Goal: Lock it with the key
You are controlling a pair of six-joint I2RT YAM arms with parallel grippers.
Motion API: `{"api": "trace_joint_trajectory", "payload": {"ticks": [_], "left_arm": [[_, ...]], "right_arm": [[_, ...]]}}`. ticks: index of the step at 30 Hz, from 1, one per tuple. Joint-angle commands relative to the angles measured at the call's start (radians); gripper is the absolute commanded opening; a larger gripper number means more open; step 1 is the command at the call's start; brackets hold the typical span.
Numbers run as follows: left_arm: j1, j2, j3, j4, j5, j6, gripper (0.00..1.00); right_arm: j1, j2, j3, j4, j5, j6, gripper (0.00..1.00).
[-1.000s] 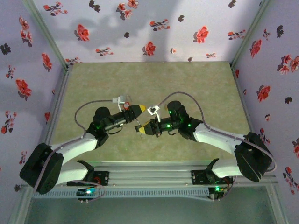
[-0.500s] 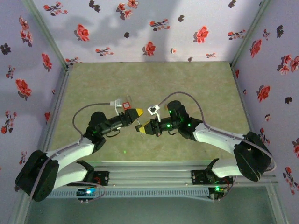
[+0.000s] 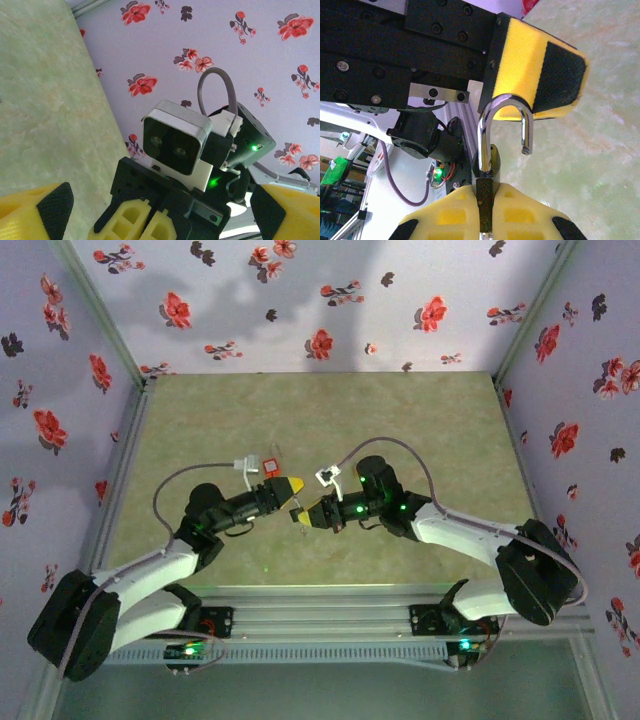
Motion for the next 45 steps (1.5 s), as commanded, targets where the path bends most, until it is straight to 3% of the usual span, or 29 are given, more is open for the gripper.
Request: {"api": "trace_joint_trajectory", "payload": {"ticks": [1, 13, 20, 24, 34, 45], "left_arm": [[0.002, -0.022, -0.019, 0.034, 0.041, 0.0, 0.95], [0.002, -0.061, -0.026, -0.002, 0.059, 0.02, 0.92], [0.004, -0.132, 0.013, -0.192, 0.057, 0.117, 0.88], [0.011, -0.169, 0.039, -0.313, 0.05, 0.183, 0.83], [0.012, -0.176, 0.063, -0.38, 0.052, 0.229, 0.7], [0.017, -0.173, 0.102, -0.465, 0.051, 0.287, 0.47]], "right_arm": [[-0.011, 0.007, 0.001, 0.034, 0.015, 0.005, 0.0], [-0.022, 0.007, 0.0, 0.028, 0.035, 0.008, 0.0], [-0.022, 0.007, 0.0, 0.033, 0.008, 0.016, 0.0], [-0.024, -0.001, -0.006, 0.047, -0.009, 0.025, 0.0], [-0.018, 0.003, -0.007, 0.059, -0.037, 0.036, 0.0], [-0.004, 0.017, 0.005, 0.039, -0.058, 0.025, 0.0]]}}
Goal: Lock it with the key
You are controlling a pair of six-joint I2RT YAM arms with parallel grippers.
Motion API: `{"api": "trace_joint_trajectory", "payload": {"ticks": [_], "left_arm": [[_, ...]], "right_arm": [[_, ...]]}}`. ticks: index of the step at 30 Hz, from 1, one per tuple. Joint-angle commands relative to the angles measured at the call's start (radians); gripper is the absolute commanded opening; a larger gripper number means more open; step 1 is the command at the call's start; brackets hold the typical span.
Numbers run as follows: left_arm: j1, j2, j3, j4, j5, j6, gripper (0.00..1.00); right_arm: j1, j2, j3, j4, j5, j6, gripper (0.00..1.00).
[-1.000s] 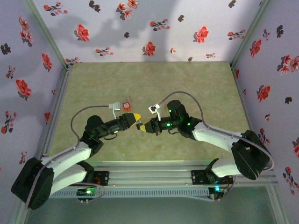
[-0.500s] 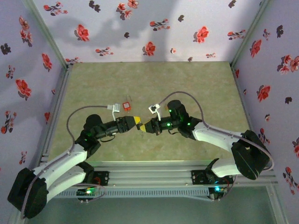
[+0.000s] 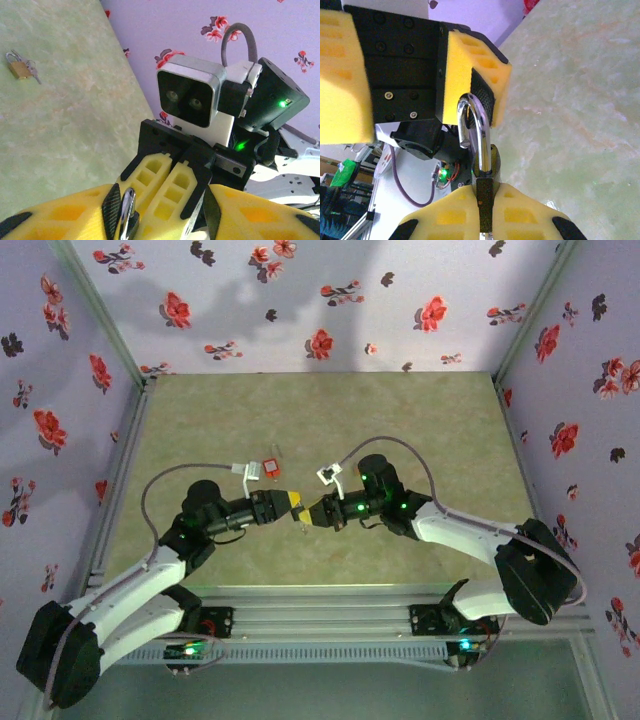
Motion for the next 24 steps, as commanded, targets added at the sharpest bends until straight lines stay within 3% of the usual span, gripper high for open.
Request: {"api": "trace_joint_trajectory", "payload": {"ticks": [1, 16, 24], "left_arm": [[0.011, -0.011, 0.036, -0.037, 0.022, 0.048, 0.45], [0.014, -0.011, 0.057, -0.143, 0.02, 0.125, 0.27], [0.021, -0.016, 0.081, -0.187, 0.013, 0.157, 0.24]], "right_arm": [[0.007, 0.013, 0.005, 0.029, -0.03, -0.004, 0.0], [0.011, 0.005, 0.007, 0.026, -0.036, -0.006, 0.0], [0.011, 0.008, 0.006, 0.025, -0.037, -0.007, 0.0]]}}
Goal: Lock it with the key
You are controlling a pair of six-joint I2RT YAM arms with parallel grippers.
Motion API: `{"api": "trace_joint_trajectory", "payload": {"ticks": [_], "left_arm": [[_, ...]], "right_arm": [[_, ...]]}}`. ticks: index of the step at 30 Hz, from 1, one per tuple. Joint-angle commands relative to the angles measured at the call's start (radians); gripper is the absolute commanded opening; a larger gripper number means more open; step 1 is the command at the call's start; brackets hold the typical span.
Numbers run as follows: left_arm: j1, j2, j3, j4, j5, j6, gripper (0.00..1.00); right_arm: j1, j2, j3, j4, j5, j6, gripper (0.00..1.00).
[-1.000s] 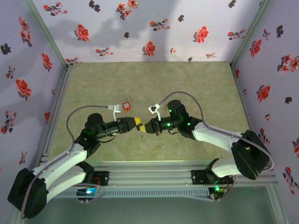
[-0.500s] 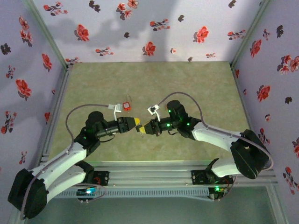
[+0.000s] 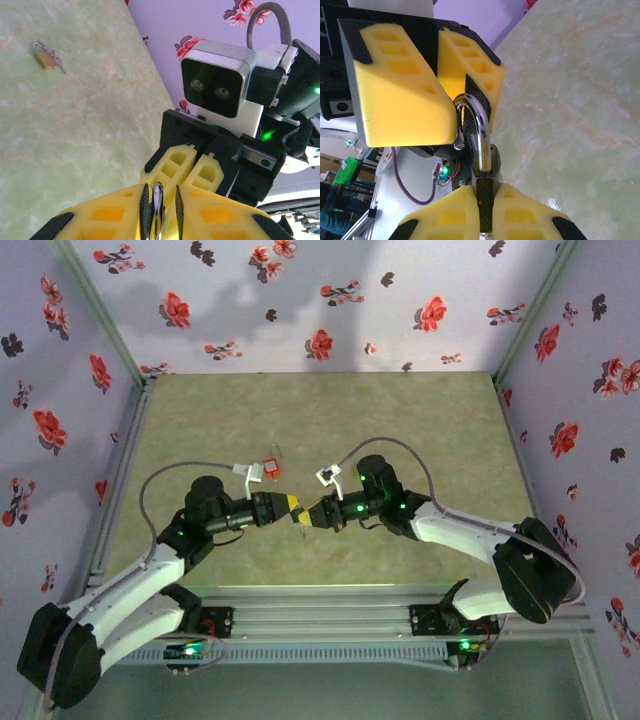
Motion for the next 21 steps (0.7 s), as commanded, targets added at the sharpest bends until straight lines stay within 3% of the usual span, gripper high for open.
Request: {"api": "trace_joint_trajectory", "payload": {"ticks": [1, 11, 21], "left_arm": [[0.012, -0.016, 0.046, -0.041, 0.012, 0.054, 0.24], [0.014, -0.021, 0.068, -0.091, -0.006, 0.084, 0.23], [0.015, -0.017, 0.076, -0.131, -0.019, 0.113, 0.15]], "right_arm": [[0.007, -0.001, 0.005, 0.023, -0.03, -0.007, 0.0], [0.008, 0.001, 0.007, 0.025, -0.035, -0.007, 0.0], [0.009, -0.001, 0.008, 0.024, -0.038, -0.007, 0.0]]}}
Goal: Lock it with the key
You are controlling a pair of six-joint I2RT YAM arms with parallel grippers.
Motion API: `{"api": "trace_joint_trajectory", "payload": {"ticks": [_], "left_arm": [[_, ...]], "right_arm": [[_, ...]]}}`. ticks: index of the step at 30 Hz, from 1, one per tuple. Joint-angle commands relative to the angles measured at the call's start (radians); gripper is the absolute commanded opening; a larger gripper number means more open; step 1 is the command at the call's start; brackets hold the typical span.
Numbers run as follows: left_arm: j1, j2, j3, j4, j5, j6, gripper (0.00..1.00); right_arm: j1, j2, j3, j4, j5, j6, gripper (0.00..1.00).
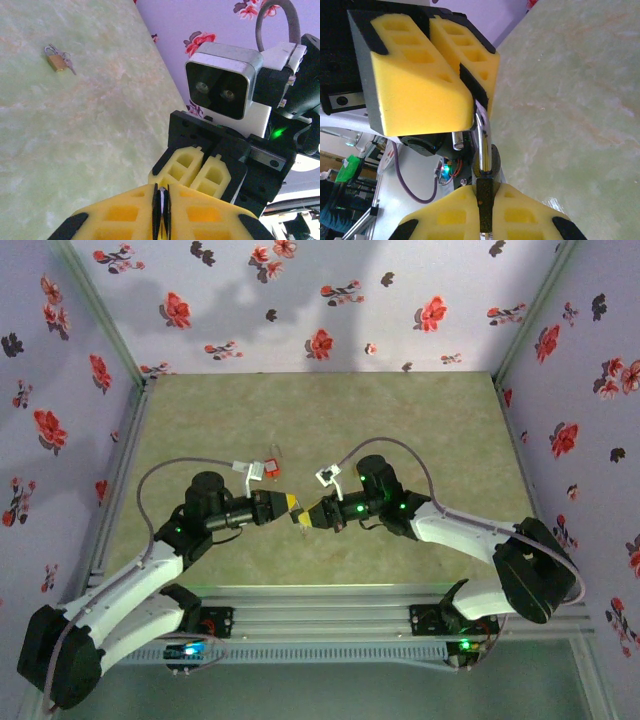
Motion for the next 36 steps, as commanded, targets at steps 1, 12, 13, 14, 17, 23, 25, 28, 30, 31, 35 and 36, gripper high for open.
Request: {"api": "trace_joint_trajectory", "payload": {"ticks": [1, 12, 13, 14, 17, 23, 25, 28, 30, 31, 35, 36], "left_arm": [[0.008, -0.016, 0.032, -0.031, -0.008, 0.041, 0.14], [0.009, -0.018, 0.023, -0.051, -0.027, 0.063, 0.0], [0.009, -0.018, 0.02, -0.049, -0.028, 0.064, 0.0], [0.009, -0.019, 0.016, -0.048, -0.029, 0.065, 0.0], [0.008, -0.027, 0.002, -0.038, -0.035, 0.067, 0.0], [0.009, -0.073, -0.05, 0.037, -0.022, 0.064, 0.0], [0.009, -0.091, -0.073, 0.065, -0.015, 0.062, 0.0], [0.009, -0.11, -0.103, 0.113, 0.004, 0.053, 0.0], [0.009, -0.119, -0.125, 0.155, 0.018, 0.037, 0.0], [0.009, -0.122, -0.133, 0.173, 0.021, 0.031, 0.0], [0.009, -0.137, -0.165, 0.244, 0.036, 0.007, 0.0], [0.008, -0.142, -0.168, 0.249, 0.037, 0.006, 0.0]], "right_arm": [[0.007, -0.001, 0.008, 0.023, -0.029, -0.007, 0.0], [0.008, -0.01, 0.005, 0.033, -0.059, 0.003, 0.0], [0.008, -0.012, 0.004, 0.037, -0.065, 0.006, 0.0], [0.008, -0.015, 0.003, 0.041, -0.07, 0.008, 0.0], [0.007, -0.028, -0.005, 0.059, -0.091, 0.02, 0.0], [0.007, -0.032, -0.01, 0.105, -0.154, 0.058, 0.0], [0.007, -0.035, -0.015, 0.131, -0.171, 0.073, 0.0], [0.006, -0.042, -0.023, 0.166, -0.198, 0.09, 0.0], [0.008, -0.046, -0.028, 0.176, -0.208, 0.091, 0.0], [0.008, -0.046, -0.028, 0.179, -0.217, 0.092, 0.0], [0.018, -0.035, -0.029, 0.219, -0.259, 0.114, 0.0], [0.02, -0.032, -0.028, 0.22, -0.264, 0.115, 0.0]]}}
